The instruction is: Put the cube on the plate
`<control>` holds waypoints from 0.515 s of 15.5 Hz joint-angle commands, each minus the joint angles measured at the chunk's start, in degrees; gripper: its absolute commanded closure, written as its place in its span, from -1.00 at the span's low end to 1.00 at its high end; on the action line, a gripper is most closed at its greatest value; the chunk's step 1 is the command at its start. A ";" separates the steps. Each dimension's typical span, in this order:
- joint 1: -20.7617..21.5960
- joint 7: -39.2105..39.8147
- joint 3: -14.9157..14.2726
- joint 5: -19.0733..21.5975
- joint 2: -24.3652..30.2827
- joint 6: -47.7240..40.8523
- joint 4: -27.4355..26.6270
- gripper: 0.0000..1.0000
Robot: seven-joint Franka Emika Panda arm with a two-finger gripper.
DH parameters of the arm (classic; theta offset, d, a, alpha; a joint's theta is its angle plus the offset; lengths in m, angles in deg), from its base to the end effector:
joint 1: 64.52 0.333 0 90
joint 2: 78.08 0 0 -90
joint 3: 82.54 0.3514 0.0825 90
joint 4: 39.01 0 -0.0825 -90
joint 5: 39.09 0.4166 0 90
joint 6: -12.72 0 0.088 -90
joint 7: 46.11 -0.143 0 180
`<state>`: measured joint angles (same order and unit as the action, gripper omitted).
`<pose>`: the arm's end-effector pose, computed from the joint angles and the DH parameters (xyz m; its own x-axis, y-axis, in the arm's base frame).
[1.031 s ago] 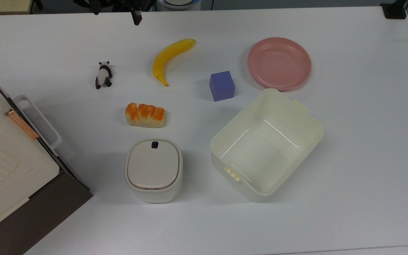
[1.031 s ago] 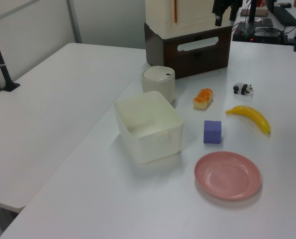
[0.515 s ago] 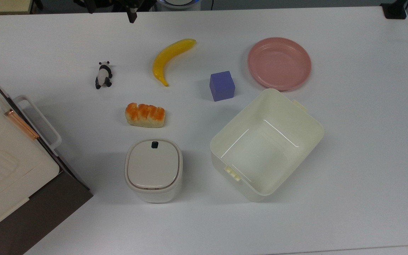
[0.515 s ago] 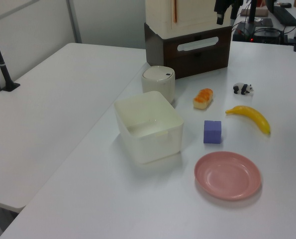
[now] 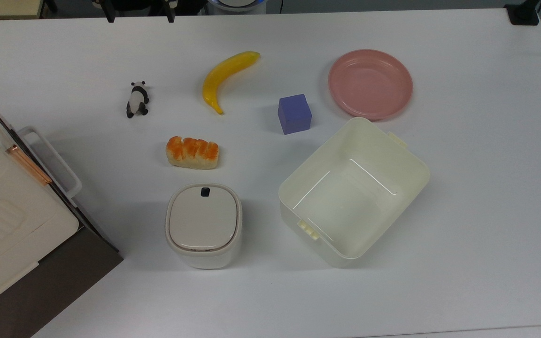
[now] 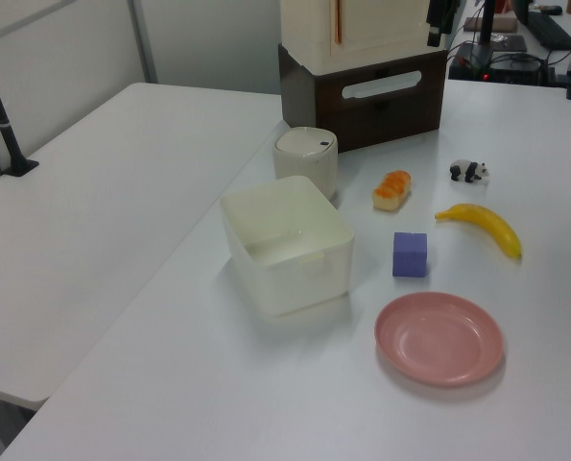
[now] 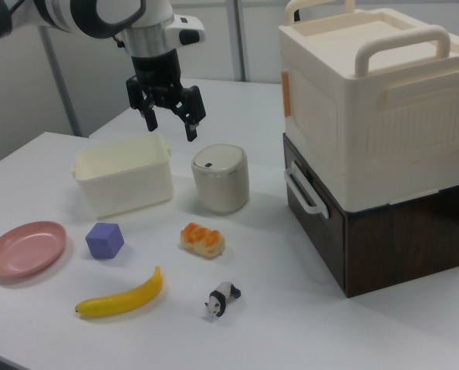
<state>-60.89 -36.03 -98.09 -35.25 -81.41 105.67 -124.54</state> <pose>0.6047 -0.1131 0.6349 0.9961 -0.0335 0.0812 -0.0305 -0.9988 -0.0378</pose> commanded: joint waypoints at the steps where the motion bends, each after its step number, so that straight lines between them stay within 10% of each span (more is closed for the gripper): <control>1: 0.41 1.43 -0.27 -1.02 0.95 -3.30 0.02 -1.00; 8: 0.76 1.26 0.43 -1.81 0.87 -3.65 -0.33 -1.00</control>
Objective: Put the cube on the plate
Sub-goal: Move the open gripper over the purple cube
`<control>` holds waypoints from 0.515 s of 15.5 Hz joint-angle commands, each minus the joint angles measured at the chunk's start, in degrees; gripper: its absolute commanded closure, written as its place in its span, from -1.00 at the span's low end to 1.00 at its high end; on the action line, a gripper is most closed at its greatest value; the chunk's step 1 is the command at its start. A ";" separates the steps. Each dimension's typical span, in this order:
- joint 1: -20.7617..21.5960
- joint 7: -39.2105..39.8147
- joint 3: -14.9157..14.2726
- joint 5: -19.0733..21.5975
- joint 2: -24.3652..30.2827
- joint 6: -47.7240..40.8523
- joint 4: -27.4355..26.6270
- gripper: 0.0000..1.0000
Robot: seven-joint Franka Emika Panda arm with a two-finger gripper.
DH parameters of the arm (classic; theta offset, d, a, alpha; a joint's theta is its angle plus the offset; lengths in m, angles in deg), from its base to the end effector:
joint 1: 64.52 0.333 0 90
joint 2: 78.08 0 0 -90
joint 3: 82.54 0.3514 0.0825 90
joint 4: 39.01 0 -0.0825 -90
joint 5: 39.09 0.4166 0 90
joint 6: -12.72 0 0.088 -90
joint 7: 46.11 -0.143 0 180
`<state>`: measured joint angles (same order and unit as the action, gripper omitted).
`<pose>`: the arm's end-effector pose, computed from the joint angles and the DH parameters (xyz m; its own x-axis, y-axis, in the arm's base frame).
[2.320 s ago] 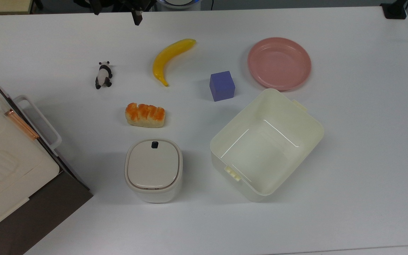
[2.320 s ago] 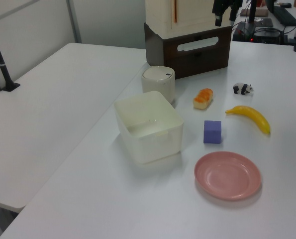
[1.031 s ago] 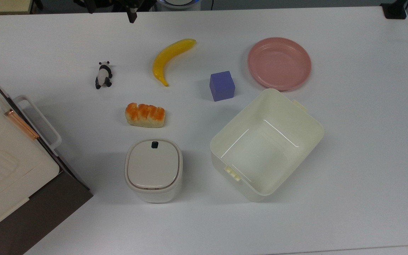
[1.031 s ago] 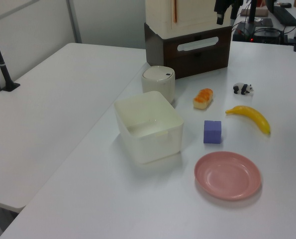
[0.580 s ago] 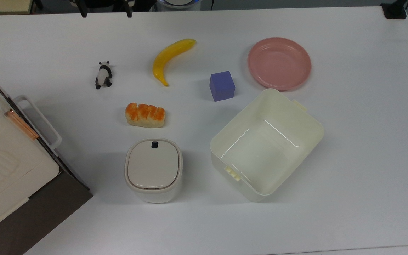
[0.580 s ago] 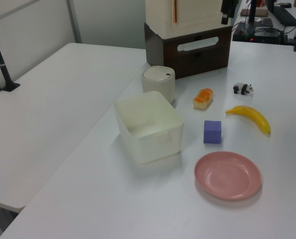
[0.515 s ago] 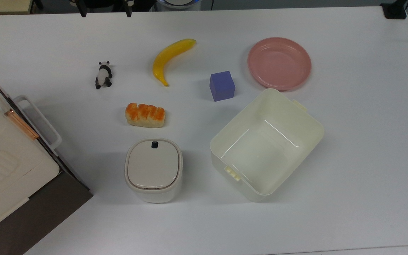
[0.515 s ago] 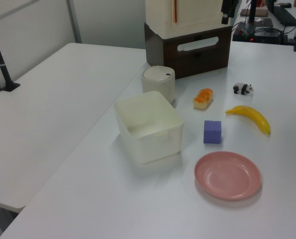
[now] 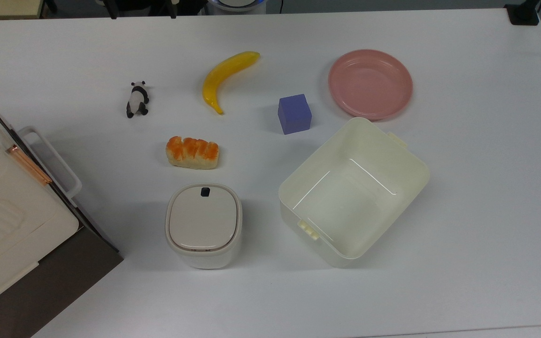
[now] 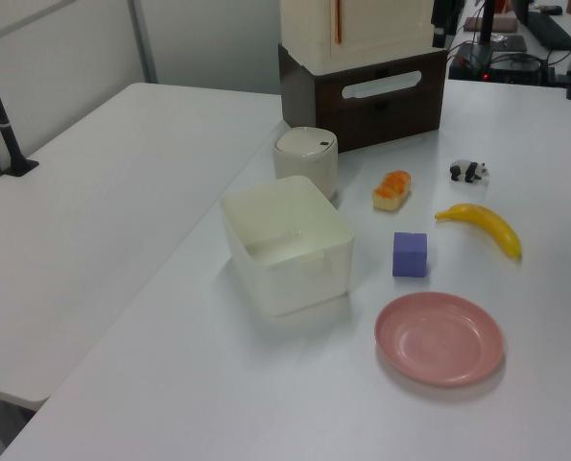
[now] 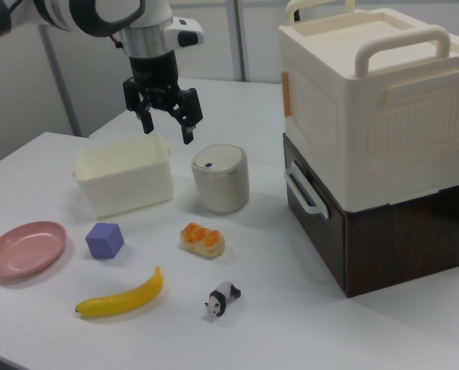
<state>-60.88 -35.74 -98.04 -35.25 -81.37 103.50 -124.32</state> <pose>0.5997 -0.1113 0.6336 0.9985 -0.0259 0.0487 -0.0238 -0.9988 -0.0436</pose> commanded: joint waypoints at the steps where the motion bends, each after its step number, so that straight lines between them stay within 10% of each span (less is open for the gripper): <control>1: 1.02 0.97 0.47 -2.33 0.83 -1.58 -0.74 -1.00; 8: 2.34 -0.88 8.02 -7.26 -0.31 -0.88 -5.91 -1.00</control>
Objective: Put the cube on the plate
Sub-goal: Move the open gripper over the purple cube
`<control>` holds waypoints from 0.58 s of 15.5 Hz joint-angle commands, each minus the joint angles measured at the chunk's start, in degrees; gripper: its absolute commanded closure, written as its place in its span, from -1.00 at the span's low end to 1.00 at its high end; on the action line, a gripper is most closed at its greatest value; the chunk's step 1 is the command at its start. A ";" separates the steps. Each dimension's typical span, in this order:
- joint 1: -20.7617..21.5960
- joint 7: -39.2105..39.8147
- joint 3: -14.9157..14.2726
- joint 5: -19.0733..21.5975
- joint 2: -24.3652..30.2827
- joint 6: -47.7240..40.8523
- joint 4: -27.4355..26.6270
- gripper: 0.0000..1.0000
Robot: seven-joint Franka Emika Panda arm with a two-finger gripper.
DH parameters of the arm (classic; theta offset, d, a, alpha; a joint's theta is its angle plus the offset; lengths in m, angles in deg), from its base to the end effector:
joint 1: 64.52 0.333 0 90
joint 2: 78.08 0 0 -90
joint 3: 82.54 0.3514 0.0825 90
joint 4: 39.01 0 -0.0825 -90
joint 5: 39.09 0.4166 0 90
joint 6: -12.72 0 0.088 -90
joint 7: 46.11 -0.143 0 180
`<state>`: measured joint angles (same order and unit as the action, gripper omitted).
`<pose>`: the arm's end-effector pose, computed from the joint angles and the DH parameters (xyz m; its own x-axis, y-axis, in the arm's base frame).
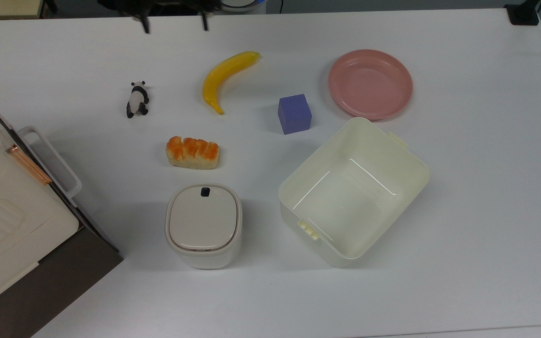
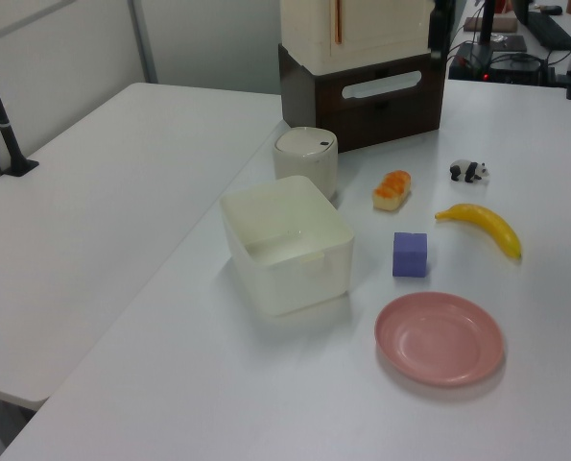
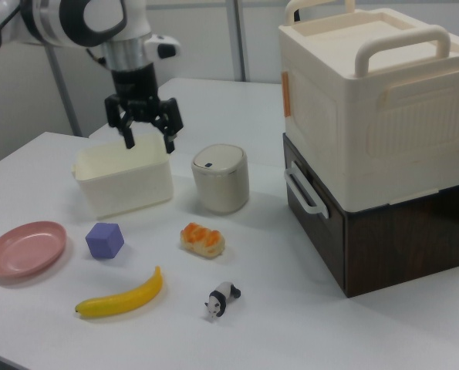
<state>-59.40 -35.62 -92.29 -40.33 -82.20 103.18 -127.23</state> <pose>0.6082 -0.0488 0.5979 0.9941 0.1023 -0.0374 0.1033 -0.9943 0.0274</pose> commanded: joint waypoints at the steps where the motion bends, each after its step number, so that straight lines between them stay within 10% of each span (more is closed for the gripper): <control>1: 1.21 -1.09 4.36 -4.10 0.17 -0.55 -4.06 -1.00; 9: 4.46 -1.09 12.02 -7.72 -5.89 -1.17 -6.26 -0.88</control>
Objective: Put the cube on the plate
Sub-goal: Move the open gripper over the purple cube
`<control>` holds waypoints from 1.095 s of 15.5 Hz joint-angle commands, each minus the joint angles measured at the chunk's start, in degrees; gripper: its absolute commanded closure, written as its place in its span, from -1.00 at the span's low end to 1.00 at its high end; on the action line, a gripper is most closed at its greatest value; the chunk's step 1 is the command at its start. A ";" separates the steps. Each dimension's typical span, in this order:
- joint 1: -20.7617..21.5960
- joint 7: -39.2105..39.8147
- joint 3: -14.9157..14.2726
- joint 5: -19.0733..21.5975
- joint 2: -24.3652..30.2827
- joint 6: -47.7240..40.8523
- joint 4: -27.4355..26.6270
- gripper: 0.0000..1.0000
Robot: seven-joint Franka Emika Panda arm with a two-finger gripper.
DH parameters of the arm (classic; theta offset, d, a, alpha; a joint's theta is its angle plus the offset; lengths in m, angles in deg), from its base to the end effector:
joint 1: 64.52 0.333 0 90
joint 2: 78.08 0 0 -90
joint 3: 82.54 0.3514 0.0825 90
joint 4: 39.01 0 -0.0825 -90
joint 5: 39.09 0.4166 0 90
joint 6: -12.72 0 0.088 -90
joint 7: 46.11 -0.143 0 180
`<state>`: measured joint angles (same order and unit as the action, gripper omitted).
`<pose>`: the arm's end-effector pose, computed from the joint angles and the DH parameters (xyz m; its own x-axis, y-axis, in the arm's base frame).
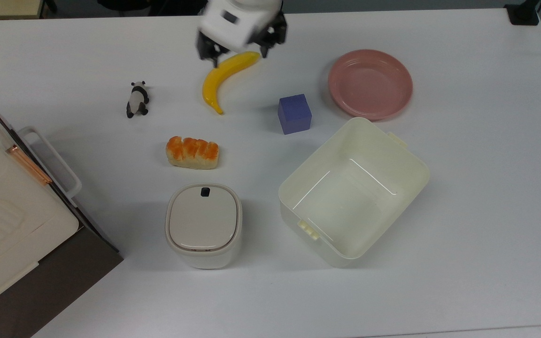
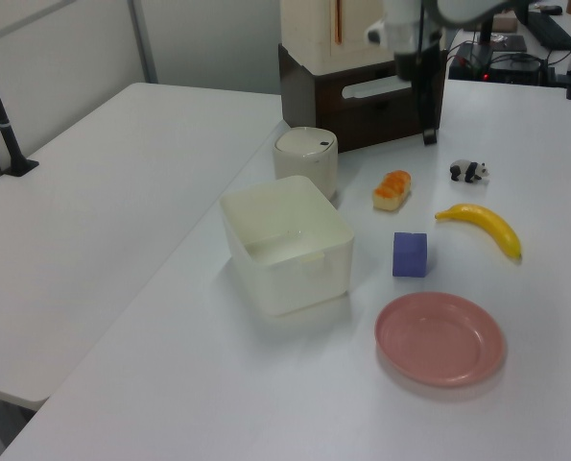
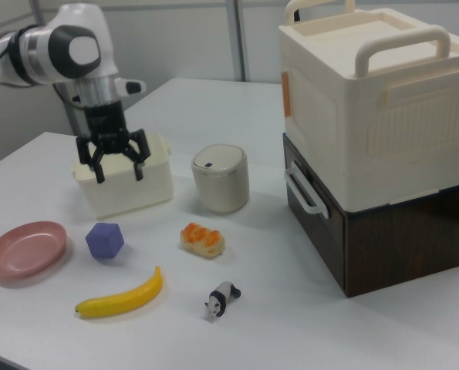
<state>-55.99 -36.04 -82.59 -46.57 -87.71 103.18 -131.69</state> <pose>0.6177 0.0734 0.5006 0.9225 0.3138 -0.2245 0.3402 -0.9361 0.0895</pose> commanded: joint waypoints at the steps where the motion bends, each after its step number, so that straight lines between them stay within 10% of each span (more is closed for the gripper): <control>1: 1.23 -0.75 3.21 -1.48 -1.00 -1.17 -1.89 -0.95; 12: 4.48 -12.96 7.52 -5.60 -8.39 7.42 -3.81 -1.00; 17: 5.88 -21.39 7.61 -14.73 -8.56 18.69 -11.90 -1.00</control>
<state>-51.61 -51.70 -74.89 -56.66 -97.45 116.54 -137.71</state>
